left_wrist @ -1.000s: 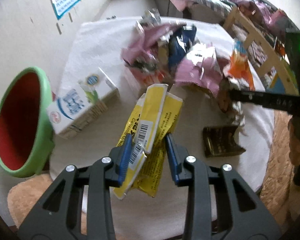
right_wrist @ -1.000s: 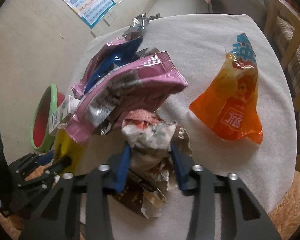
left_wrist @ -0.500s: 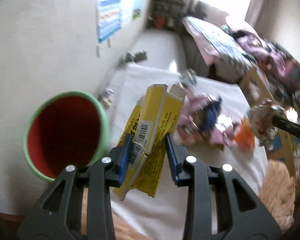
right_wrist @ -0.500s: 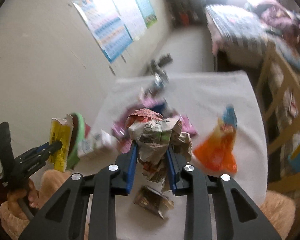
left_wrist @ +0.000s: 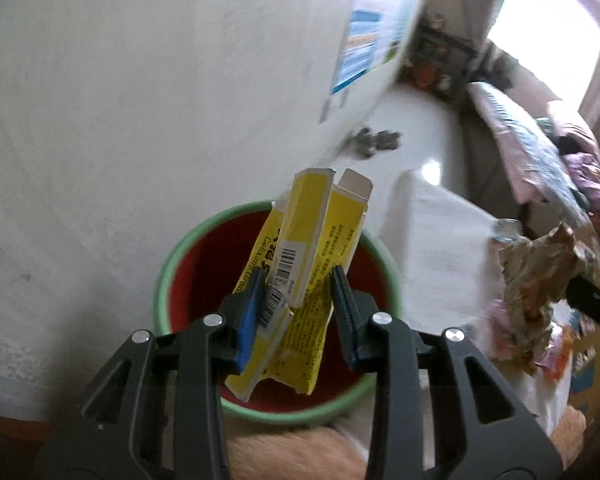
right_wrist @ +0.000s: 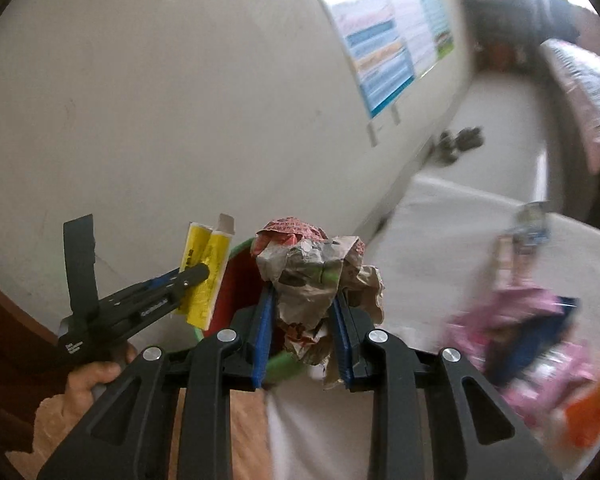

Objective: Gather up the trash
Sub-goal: 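Drop the yellow box and crumpled paper into the green-rimmed red bucket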

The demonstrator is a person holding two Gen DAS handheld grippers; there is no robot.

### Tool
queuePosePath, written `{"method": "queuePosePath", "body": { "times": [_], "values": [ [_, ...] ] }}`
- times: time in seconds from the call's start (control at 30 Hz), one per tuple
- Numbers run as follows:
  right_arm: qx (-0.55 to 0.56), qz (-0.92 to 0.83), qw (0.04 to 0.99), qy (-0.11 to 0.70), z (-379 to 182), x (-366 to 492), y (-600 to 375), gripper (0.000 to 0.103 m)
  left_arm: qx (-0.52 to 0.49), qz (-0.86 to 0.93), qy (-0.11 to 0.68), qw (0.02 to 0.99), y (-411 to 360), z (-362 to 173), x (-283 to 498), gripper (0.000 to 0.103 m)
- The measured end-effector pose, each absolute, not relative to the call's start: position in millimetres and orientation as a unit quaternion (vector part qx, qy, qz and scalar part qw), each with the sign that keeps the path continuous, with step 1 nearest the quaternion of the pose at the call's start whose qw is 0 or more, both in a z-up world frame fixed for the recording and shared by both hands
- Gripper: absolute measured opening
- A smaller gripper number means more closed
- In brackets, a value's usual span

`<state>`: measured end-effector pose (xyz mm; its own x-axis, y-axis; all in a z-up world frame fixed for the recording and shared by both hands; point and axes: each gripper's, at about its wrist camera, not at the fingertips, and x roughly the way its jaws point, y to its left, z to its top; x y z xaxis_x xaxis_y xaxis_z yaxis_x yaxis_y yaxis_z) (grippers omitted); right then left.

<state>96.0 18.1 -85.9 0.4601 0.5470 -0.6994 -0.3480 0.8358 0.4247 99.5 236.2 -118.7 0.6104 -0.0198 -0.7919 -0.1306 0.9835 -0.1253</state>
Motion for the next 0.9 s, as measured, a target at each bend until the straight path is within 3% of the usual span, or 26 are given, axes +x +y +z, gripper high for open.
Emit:
{"method": "queuePosePath", "body": {
  "times": [0.2, 0.23, 0.27, 0.33, 0.37, 0.47, 0.5, 0.53, 0.9],
  "values": [
    [0.125, 0.280, 0.824, 0.476, -112, 125, 67, 0.033, -0.081, 0.048, 0.470, 0.878, 258, -146, 116, 0.033],
    [0.128, 0.281, 0.824, 0.475, -113, 129, 72, 0.040, -0.080, 0.049, 0.472, 0.877, 259, -149, 118, 0.034],
    [0.130, 0.281, 0.824, 0.475, -115, 128, 72, 0.054, -0.079, 0.051, 0.474, 0.876, 260, -152, 119, 0.034],
    [0.136, 0.279, 0.825, 0.472, -115, 127, 74, 0.069, -0.080, 0.054, 0.478, 0.873, 258, -157, 120, 0.035],
    [0.138, 0.276, 0.828, 0.469, -114, 126, 74, 0.071, -0.078, 0.055, 0.479, 0.873, 258, -159, 120, 0.036],
    [0.140, 0.271, 0.829, 0.469, -110, 118, 70, 0.074, -0.069, 0.056, 0.482, 0.872, 259, -164, 118, 0.046],
    [0.143, 0.269, 0.829, 0.469, -107, 115, 67, 0.075, -0.063, 0.060, 0.481, 0.872, 258, -164, 119, 0.062],
    [0.144, 0.269, 0.830, 0.467, -105, 111, 63, 0.076, -0.059, 0.063, 0.480, 0.873, 257, -164, 120, 0.069],
    [0.114, 0.236, 0.870, 0.418, -77, 56, -4, 0.080, -0.025, 0.035, 0.462, 0.886, 213, -146, 109, 0.074]
  ]
}}
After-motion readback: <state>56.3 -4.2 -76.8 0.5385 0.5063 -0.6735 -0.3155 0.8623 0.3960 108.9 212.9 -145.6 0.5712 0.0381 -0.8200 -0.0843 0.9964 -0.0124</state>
